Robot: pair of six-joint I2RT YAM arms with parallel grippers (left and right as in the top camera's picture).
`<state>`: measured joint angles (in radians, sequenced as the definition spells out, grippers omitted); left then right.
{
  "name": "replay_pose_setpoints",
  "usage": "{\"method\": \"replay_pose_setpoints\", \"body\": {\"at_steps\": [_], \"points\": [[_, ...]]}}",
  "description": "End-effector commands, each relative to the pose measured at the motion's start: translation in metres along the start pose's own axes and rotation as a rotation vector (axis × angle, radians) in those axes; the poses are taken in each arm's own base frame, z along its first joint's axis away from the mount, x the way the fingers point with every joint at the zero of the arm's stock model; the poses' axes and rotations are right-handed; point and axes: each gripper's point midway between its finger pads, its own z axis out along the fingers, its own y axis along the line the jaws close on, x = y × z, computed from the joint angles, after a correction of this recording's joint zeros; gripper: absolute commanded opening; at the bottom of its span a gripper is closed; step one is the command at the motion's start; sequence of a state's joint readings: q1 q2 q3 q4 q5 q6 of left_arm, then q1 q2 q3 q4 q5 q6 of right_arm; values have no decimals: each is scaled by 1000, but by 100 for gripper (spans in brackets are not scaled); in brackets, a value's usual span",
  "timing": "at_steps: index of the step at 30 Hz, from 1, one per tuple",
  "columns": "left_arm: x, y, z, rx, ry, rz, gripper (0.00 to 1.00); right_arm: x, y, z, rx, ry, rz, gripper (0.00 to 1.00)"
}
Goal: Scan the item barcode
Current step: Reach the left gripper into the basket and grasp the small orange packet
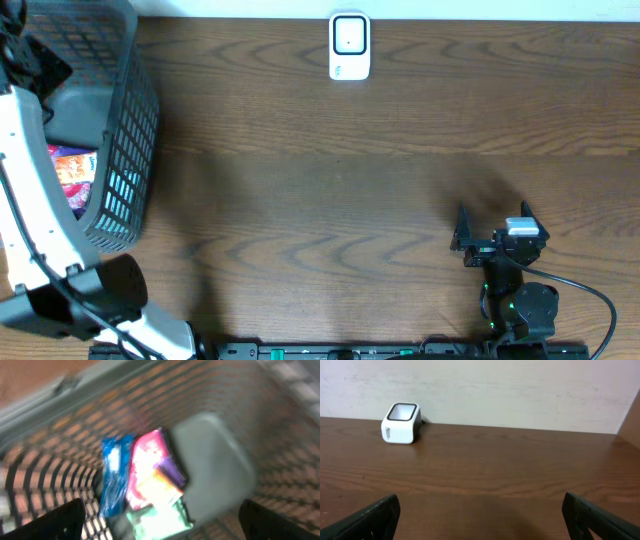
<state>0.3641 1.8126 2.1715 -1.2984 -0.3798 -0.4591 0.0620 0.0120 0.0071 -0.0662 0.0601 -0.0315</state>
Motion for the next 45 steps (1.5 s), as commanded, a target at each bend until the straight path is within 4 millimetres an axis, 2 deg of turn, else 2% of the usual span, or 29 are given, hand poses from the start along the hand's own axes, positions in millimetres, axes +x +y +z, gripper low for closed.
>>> {"method": "replay_pose_setpoints", "body": {"at_steps": [1, 2, 7, 19, 23, 34, 42, 45], "points": [[18, 23, 39, -197, 64, -290, 98, 1, -1, 0, 6, 0, -7, 99], [29, 18, 55, -221, 116, -263, 98, 1, -1, 0, 6, 0, -7, 99], [54, 8, 85, -279, 214, -195, 98, 1, -1, 0, 6, 0, -7, 99], [88, -11, 150, -375, 292, -254, 100, 1, -1, 0, 6, 0, -7, 99], [97, -17, 167, -381, 312, -247, 94, 1, -1, 0, 6, 0, -7, 99], [108, -19, 183, -401, 335, -226, 79, 1, -1, 0, 6, 0, -7, 99], [123, -14, 191, -433, 367, -204, 79, 1, -1, 0, 6, 0, -7, 99], [126, -13, 192, -439, 375, -199, 70, 1, -1, 0, 6, 0, -7, 99]]}}
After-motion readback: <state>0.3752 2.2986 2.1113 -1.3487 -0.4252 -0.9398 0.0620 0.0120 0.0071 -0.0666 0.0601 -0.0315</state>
